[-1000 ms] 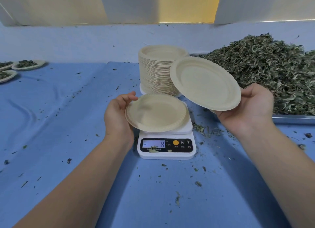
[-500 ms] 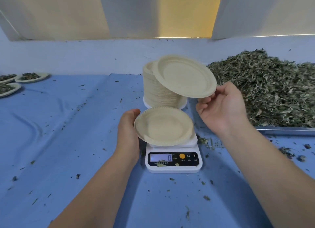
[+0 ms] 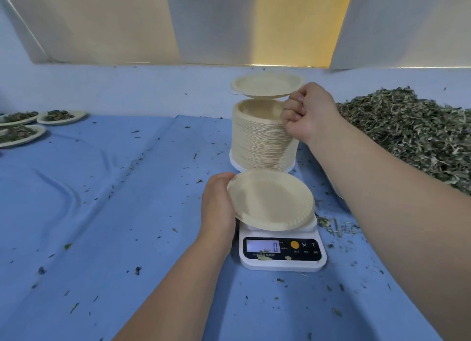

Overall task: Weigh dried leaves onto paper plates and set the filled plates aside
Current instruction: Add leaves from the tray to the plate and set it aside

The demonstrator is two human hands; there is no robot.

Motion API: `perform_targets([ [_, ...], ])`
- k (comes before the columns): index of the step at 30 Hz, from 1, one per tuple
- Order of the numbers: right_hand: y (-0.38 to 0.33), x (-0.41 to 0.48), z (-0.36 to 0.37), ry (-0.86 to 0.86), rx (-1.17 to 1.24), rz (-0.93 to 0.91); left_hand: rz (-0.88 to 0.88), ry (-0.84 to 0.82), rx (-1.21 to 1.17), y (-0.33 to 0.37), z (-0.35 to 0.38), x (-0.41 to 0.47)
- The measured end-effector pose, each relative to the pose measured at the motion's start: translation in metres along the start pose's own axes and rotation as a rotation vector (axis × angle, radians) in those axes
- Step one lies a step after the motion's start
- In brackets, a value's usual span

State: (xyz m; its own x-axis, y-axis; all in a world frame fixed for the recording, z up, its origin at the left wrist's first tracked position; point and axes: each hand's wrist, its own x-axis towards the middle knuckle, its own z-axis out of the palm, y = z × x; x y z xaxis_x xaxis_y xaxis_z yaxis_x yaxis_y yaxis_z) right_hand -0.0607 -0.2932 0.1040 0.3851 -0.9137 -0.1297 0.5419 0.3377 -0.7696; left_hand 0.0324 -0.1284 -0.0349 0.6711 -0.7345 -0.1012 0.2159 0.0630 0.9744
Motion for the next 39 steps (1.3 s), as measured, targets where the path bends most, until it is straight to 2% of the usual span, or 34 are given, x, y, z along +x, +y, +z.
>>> perform_targets([
  [7,-0.007,0.015,0.011,0.133,-0.212,0.211,0.031,0.078,-0.002,0.000,0.000,-0.002],
  [15,-0.012,0.003,0.000,0.040,-0.453,0.241,0.061,0.098,0.009,-0.002,0.003,0.000],
  [19,-0.021,-0.009,-0.011,0.029,-0.534,0.195,0.060,0.107,0.022,-0.001,0.002,-0.001],
  [23,-0.023,-0.026,-0.031,-0.072,-0.440,0.117,0.035,0.090,0.054,0.001,-0.001,-0.003],
  [25,-0.020,-0.031,-0.047,-0.049,-0.414,0.045,0.028,0.075,0.066,0.002,-0.002,-0.005],
  [27,-0.012,-0.034,-0.066,0.058,-0.475,-0.060,0.033,0.070,0.070,0.002,-0.002,-0.007],
  [29,-0.007,-0.040,-0.089,0.200,-0.757,-0.269,0.034,0.076,0.057,0.001,-0.002,-0.008],
  [32,0.003,-0.048,-0.143,0.279,-1.635,-0.692,0.020,0.068,0.050,0.000,-0.001,-0.005],
  [33,0.005,-0.051,-0.160,0.293,-1.823,-0.740,0.024,0.059,0.046,0.000,-0.001,-0.005],
  [35,0.009,-0.051,-0.181,0.330,-1.952,-0.593,0.040,0.027,0.030,0.002,0.000,-0.008],
  [37,0.013,-0.045,-0.183,0.339,-1.987,-0.296,0.051,0.000,0.036,0.006,0.000,-0.009],
  [39,0.012,-0.044,-0.181,0.306,-2.052,-0.098,0.048,-0.007,0.055,0.006,0.000,-0.010],
])
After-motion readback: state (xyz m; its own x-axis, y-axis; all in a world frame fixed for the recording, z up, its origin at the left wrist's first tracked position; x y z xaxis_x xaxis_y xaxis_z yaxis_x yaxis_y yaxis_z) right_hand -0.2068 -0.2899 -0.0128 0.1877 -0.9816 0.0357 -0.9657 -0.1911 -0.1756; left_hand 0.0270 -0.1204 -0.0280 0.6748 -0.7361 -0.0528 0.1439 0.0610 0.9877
